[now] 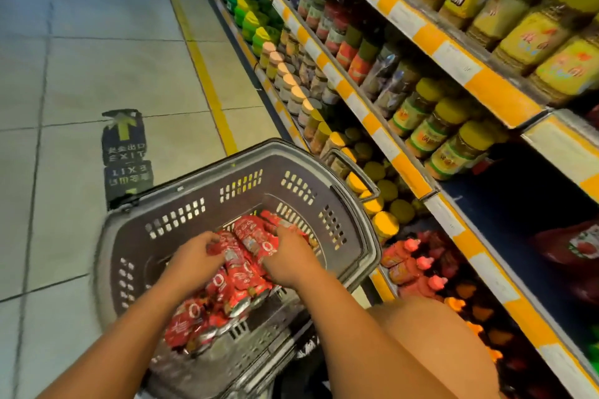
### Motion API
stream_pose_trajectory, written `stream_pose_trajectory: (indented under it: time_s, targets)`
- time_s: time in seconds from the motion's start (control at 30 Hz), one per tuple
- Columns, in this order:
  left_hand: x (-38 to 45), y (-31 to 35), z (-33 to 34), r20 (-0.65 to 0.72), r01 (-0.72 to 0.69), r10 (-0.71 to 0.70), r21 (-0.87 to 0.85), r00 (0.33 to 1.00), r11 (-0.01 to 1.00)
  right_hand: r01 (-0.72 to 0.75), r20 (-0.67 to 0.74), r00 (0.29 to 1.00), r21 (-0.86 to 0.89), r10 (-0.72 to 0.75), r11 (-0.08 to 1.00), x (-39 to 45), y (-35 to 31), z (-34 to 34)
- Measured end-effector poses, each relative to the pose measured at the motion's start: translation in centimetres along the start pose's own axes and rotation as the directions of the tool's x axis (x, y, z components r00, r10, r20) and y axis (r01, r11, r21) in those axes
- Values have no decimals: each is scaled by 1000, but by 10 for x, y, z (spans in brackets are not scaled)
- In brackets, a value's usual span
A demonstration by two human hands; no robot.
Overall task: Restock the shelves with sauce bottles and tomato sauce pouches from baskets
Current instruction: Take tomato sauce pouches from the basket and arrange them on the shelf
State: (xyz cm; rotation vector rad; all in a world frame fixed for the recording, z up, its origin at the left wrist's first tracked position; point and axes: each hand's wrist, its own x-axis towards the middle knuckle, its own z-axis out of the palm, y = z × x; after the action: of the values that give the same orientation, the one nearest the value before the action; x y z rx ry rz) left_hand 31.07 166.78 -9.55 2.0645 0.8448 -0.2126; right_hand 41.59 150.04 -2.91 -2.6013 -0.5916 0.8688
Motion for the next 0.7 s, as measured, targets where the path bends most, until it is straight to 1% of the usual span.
stream_pose_trajectory:
  time_s: [0.07, 0.23, 0.33, 0.4, 0.53, 0.6, 0.7]
  targets:
    - [7, -4, 11, 15, 42, -42, 11, 999, 999, -43, 41, 998, -3, 43, 999, 7, 14, 2]
    - [26, -21, 32, 15, 189, -190, 51, 982, 981, -128, 77, 989, -4, 128, 992, 26, 33, 9]
    - [31, -27, 38, 3, 250, -252, 115, 968, 962, -172, 99, 980, -28, 174, 985, 41, 37, 15]
    - [33, -33, 42, 36, 318, -327, 153, 944, 936, -190, 110, 975, -22, 191, 982, 51, 37, 20]
    - [39, -54, 52, 78, 466, -480, 148, 874, 872, -217, 166, 963, 16, 211, 976, 68, 36, 30]
    - [36, -55, 53, 83, 494, -512, 171, 855, 852, -225, 195, 957, 31, 215, 974, 74, 37, 34]
    - [33, -53, 55, 116, 548, -581, 227, 805, 805, -236, 243, 945, 44, 218, 971, 80, 37, 35]
